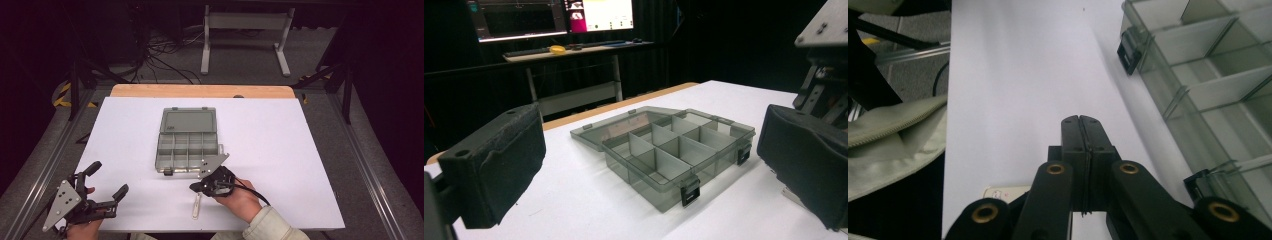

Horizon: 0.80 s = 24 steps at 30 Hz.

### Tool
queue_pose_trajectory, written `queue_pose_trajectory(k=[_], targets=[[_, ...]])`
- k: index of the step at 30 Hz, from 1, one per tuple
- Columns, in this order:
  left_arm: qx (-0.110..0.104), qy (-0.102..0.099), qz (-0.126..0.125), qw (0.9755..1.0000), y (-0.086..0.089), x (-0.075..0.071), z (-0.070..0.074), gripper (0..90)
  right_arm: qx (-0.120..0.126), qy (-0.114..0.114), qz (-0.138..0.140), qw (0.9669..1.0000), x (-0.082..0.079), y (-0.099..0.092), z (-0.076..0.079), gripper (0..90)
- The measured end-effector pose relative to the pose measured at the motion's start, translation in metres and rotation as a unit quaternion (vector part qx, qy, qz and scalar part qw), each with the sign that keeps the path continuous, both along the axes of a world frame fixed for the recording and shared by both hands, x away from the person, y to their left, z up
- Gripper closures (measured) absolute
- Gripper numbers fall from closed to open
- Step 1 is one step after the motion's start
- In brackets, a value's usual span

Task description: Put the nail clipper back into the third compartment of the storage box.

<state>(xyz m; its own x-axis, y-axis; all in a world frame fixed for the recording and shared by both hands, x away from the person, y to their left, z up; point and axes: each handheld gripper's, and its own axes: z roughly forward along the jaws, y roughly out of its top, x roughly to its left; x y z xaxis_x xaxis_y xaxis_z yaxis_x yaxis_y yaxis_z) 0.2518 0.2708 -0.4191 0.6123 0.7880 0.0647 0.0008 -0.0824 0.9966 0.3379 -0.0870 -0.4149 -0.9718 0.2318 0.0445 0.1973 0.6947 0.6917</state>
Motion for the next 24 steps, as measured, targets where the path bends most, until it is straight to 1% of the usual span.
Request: queue_pose_trajectory(k=[2, 3, 10, 15, 19, 21, 24], targets=[[0.0, -0.001, 0.0, 1.0, 0.0, 0.0, 0.0, 0.2, -0.007, 0.006, 0.0, 1.0, 0.002, 0.003, -0.004, 90.0], [0.0, -0.001, 0.0, 1.0, 0.0, 0.0, 0.0, 0.2, -0.007, 0.006, 0.0, 1.0, 0.002, 0.003, -0.004, 90.0], [0.002, 0.0, -0.001, 1.0, 0.0, 0.0, 0.0, 0.2, -0.039, 0.018, 0.0, 0.9991, 0.01, 0.012, -0.019, 90.0], [0.003, -0.001, -0.001, 1.0, 0.001, 0.0, 0.0, 0.2, -0.052, 0.024, 0.0, 0.9984, 0.013, 0.013, -0.023, 90.0], [0.003, 0.001, -0.002, 1.0, 0.001, 0.0, 0.0, 0.2, -0.054, 0.026, 0.001, 0.9982, 0.014, 0.013, -0.024, 90.0], [0.002, 0.001, -0.001, 1.0, 0.0, 0.0, 0.0, 0.2, -0.06, 0.03, -0.002, 0.9978, 0.013, 0.013, -0.025, 90.0], [0.001, 0.001, 0.0, 1.0, 0.001, 0.0, 0.0, 0.2, -0.064, 0.029, 0.001, 0.9975, 0.014, 0.013, -0.026, 90.0]])
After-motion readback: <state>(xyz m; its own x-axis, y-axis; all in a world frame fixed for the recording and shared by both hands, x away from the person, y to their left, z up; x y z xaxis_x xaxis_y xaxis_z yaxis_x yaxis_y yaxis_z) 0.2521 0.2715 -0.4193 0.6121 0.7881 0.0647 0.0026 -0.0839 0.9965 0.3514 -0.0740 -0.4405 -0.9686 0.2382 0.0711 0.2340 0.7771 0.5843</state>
